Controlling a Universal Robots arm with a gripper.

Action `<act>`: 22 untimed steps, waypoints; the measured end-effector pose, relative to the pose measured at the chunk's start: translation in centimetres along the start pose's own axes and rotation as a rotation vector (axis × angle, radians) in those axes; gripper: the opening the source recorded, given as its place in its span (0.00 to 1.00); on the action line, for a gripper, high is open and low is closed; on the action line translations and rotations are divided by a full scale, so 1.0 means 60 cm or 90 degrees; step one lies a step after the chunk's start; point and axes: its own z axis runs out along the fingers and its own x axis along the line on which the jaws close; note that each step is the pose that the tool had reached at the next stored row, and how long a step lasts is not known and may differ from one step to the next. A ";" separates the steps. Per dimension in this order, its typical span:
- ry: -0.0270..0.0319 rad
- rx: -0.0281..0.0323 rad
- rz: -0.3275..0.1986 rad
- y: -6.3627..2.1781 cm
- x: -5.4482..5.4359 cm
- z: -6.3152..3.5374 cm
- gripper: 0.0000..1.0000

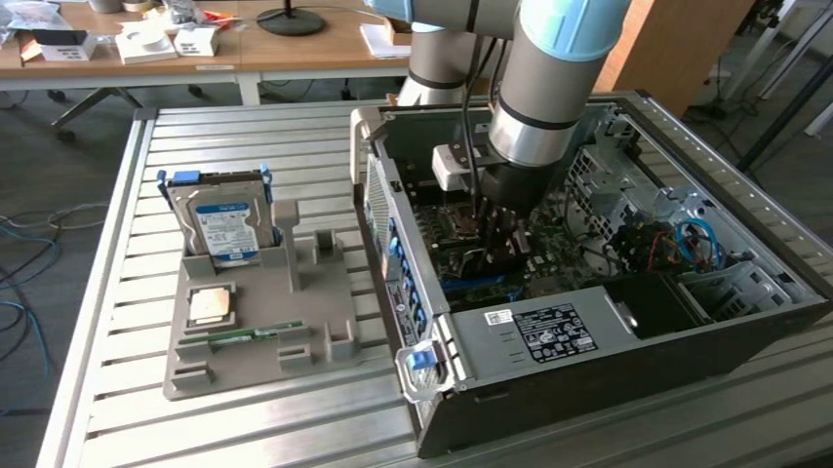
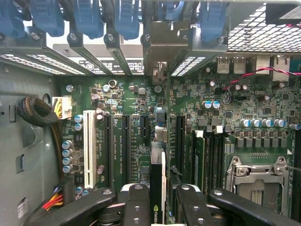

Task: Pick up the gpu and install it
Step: 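Insert the gpu into the slot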

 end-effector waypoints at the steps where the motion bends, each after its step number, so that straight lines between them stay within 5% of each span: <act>1: 0.0000 0.0000 0.000 0.000 0.000 0.000 0.26; 16: -0.0003 0.0001 0.000 0.000 0.000 0.000 0.27; 22: -0.0001 0.0000 0.000 0.000 0.000 0.000 0.51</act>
